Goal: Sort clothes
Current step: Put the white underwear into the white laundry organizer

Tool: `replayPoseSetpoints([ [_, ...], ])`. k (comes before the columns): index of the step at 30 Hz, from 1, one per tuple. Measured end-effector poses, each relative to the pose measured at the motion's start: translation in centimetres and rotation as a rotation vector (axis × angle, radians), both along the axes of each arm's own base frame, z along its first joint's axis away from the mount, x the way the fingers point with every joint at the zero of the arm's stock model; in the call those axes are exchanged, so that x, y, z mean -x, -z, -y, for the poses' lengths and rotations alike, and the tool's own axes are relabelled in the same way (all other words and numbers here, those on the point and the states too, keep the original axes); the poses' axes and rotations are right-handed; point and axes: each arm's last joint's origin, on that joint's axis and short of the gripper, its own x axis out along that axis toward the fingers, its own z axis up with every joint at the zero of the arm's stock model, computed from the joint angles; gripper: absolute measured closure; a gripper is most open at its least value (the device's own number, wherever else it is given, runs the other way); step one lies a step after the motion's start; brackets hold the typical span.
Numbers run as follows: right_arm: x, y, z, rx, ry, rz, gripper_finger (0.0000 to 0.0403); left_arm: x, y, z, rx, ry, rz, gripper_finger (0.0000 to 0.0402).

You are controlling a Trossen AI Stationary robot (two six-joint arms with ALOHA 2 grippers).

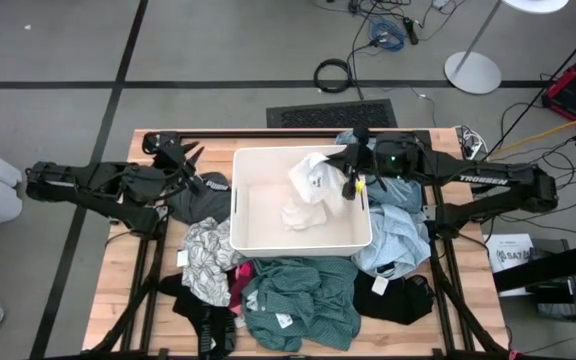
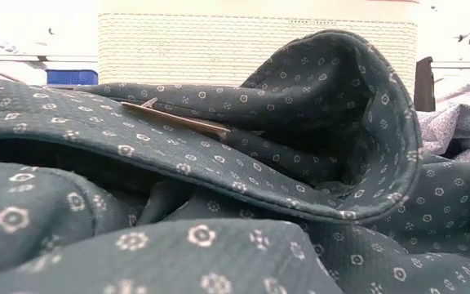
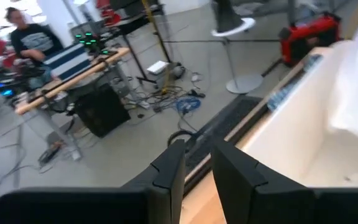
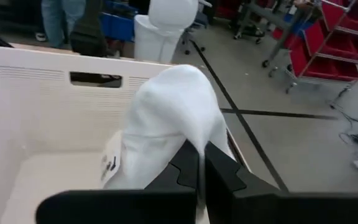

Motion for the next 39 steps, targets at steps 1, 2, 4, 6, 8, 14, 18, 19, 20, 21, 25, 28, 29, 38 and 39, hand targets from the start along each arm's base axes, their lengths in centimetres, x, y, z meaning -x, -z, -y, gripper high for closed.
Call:
replayPoseSetpoints([
  [1,0.0,0.1,0.3,-0.014,0.013,0.0,0.0403,0.1,0.0,0.0,0.005,-0.018,0.019,0.0313],
  [2,0.1,0.1,0.7,-0.036,0.034,0.006,0.0403,0.1,-0.1,-0.1,0.017,-0.039,0.048,0.0313],
  [4,0.3,0.2,1.4,-0.11,0.08,0.021,0.0403,0.1,-0.1,-0.2,0.052,-0.093,0.123,0.0313],
  [6,0.5,0.3,1.8,-0.197,0.122,0.042,0.0403,0.0,0.1,-0.3,0.087,-0.126,0.173,0.0313],
  [8,0.6,0.6,1.9,-0.281,0.122,0.042,0.0403,-0.1,0.2,-0.4,0.135,-0.135,0.222,0.0313],
  [14,0.7,1.2,1.5,-0.399,0.118,0.001,0.0403,-0.3,0.5,-0.5,0.284,-0.109,0.314,0.0313],
  [18,0.6,1.2,1.0,-0.466,0.131,0.02,0.0403,-0.4,0.6,-0.8,0.355,-0.085,0.337,0.0313],
  [19,0.5,1.1,0.9,-0.48,0.13,0.029,0.0403,-0.4,0.6,-0.9,0.369,-0.075,0.334,0.0313],
  [20,0.5,1.1,0.8,-0.494,0.13,0.034,0.0403,-0.4,0.6,-1.0,0.379,-0.07,0.331,0.0313],
  [21,0.4,1.1,0.6,-0.505,0.13,0.037,0.0403,-0.4,0.6,-1.1,0.383,-0.069,0.323,0.0313],
  [25,0.1,1.4,0.1,-0.577,0.134,0.039,0.0403,-0.3,0.9,-1.8,0.361,-0.102,0.268,0.0313],
  [28,-0.2,1.5,-0.4,-0.681,0.133,0.051,0.0403,-0.1,0.9,-2.3,0.379,-0.106,0.269,0.0313],
  [29,-0.2,1.5,-0.5,-0.707,0.139,0.057,0.0403,-0.1,0.9,-2.4,0.389,-0.101,0.265,0.0313],
  [38,-0.8,1.9,-0.4,-0.695,0.021,0.01,0.037,-0.3,0.9,-3.4,0.442,-0.079,0.263,0.0313],
  [39,-0.8,2.1,-0.3,-0.717,-0.028,-0.021,0.0362,-0.4,0.9,-3.5,0.456,-0.09,0.291,0.0313],
])
